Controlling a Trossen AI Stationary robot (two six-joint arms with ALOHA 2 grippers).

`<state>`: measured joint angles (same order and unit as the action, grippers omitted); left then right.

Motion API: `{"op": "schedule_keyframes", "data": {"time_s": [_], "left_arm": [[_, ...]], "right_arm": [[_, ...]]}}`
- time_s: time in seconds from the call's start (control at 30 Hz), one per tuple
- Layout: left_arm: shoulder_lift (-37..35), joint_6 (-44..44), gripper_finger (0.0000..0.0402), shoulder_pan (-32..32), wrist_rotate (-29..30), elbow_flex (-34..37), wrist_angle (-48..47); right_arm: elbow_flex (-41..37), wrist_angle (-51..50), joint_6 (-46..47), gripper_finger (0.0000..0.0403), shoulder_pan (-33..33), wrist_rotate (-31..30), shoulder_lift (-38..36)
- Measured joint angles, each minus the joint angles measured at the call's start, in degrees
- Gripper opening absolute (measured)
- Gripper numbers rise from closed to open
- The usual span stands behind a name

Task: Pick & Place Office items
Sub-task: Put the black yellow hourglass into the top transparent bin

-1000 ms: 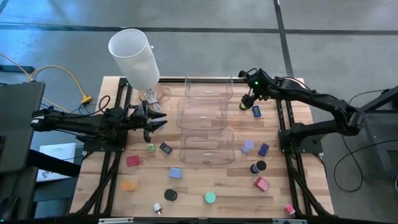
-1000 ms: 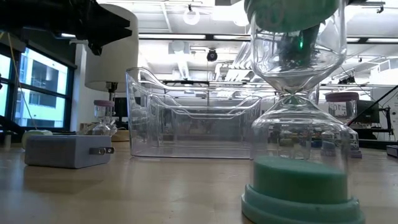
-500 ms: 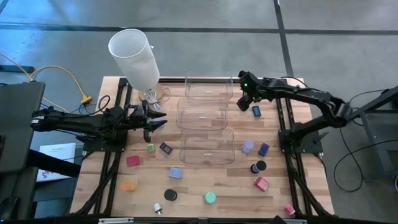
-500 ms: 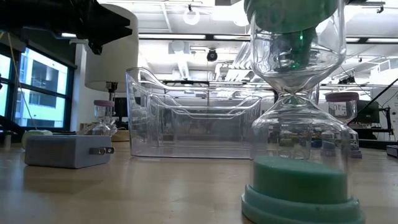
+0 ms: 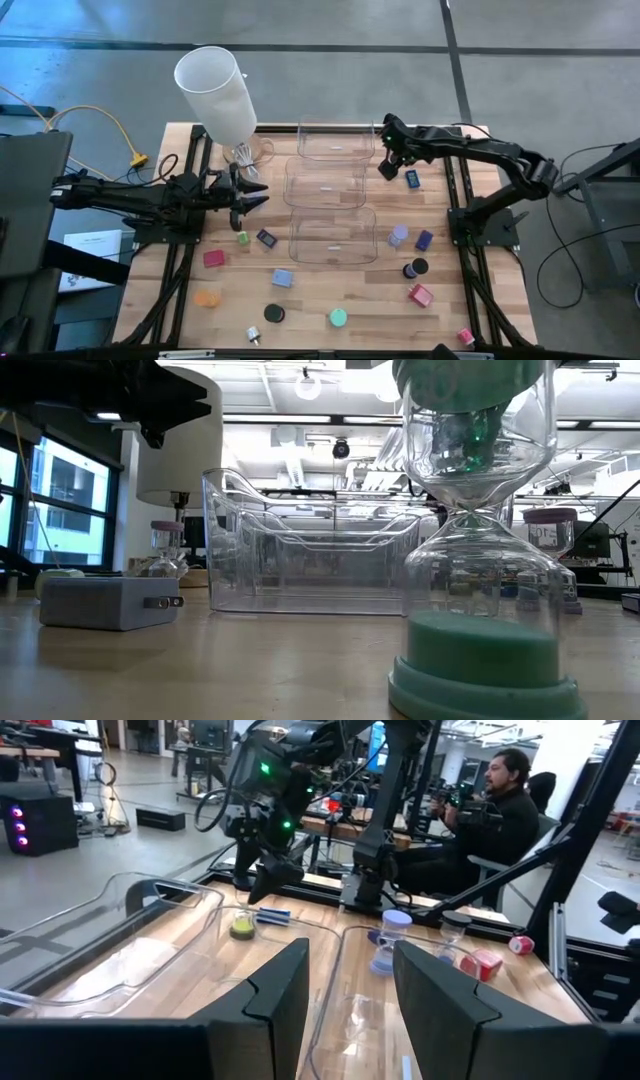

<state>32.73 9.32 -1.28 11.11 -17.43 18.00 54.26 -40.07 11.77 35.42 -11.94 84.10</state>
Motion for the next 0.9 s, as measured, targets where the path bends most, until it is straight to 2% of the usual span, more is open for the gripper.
{"op": "schedule_keyframes", "data": {"time_s": [0.33, 0.63, 0.9], "left_arm": [[0.0, 0.1, 0.0143, -0.1, 0.0, 0.0, 0.0], [0.0, 0.1, 0.0143, -0.1, 0.0, 0.0, 0.0], [0.0, 0.1, 0.0143, -0.1, 0.0, 0.0, 0.0]], "right_arm": [[0.0, 0.3, 0.0, 0.0301, 0.3, 0.2, 1.7], [0.0, 0.3, 0.0, 0.0199, 0.2, 0.0, 1.7], [0.0, 0.3, -0.7, 0.0195, 0.2, -0.1, 1.7]]}}
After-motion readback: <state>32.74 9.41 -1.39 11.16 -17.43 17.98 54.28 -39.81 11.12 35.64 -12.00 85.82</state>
